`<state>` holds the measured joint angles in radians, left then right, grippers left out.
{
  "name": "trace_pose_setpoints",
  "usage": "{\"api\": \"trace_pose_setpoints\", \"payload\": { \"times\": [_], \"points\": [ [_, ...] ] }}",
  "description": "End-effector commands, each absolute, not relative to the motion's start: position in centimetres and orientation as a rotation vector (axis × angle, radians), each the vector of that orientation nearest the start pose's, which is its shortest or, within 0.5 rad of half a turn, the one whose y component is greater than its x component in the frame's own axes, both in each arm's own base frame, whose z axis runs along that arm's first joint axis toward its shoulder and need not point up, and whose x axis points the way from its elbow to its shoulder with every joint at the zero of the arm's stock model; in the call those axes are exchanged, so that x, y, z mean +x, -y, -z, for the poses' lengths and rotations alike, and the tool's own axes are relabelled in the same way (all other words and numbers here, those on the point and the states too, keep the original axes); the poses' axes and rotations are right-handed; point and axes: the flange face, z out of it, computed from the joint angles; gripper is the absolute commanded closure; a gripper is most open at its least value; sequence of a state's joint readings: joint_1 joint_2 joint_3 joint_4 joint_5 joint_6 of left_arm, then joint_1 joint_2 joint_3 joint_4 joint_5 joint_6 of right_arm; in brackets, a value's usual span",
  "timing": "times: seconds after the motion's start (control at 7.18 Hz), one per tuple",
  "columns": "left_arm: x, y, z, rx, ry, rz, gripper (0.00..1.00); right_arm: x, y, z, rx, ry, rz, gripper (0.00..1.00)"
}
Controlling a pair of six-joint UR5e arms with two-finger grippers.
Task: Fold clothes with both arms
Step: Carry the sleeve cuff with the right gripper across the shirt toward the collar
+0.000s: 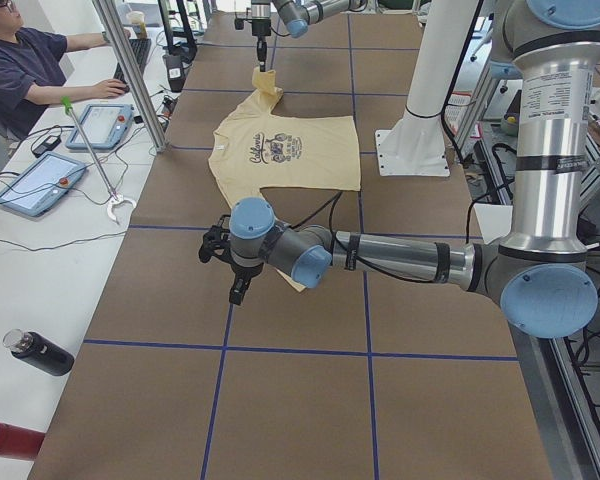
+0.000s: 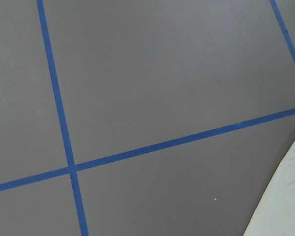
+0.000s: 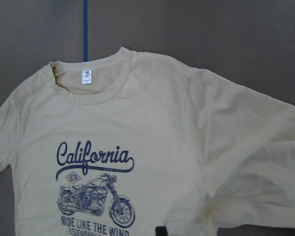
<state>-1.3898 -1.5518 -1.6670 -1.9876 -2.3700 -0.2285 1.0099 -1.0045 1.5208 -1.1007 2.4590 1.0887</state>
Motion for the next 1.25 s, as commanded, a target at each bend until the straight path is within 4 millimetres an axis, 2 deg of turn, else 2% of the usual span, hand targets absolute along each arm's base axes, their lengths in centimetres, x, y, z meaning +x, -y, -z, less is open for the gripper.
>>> {"api": "trace_pose_setpoints", "payload": {
  "times": [0.0, 0.14, 0.28, 0.42, 0.56, 0.84, 0.97, 1.11],
  "points": [
    [3.0, 51.0, -57.1, 0.296, -0.859, -0.151, 0.01, -34.0, 63.2, -18.9, 0.035, 1.267, -0.047, 1.00],
    [3.0, 51.1, -57.2, 0.293, -0.858, -0.150, 0.01, -36.3, 63.1, -15.5, 0.058, 1.285, -0.009, 1.00],
    [3.0, 51.0, -57.3, 0.292, -0.858, -0.151, 0.01, -40.7, 61.3, -12.6, 0.125, 1.274, 0.008, 1.00],
    [3.0, 51.0, -57.7, 0.285, -0.857, -0.148, 0.01, -44.8, 60.7, -9.6, 0.173, 1.259, 0.007, 1.00],
    [3.0, 51.1, -57.8, 0.283, -0.857, -0.147, 0.01, -47.4, 61.0, -8.7, 0.160, 1.245, 0.015, 1.00],
    [3.1, 51.1, -58.1, 0.277, -0.856, -0.146, 0.01, -50.6, 60.7, -10.0, 0.174, 1.196, -0.007, 1.00],
    [3.2, 51.2, -58.5, 0.275, -0.856, -0.146, 0.01, -52.1, 61.2, -9.2, 0.176, 1.178, -0.015, 1.00],
    [3.2, 51.2, -58.6, 0.275, -0.856, -0.146, 0.01, -54.9, 60.9, -8.5, 0.194, 1.149, -0.024, 1.00]
  ]
}}
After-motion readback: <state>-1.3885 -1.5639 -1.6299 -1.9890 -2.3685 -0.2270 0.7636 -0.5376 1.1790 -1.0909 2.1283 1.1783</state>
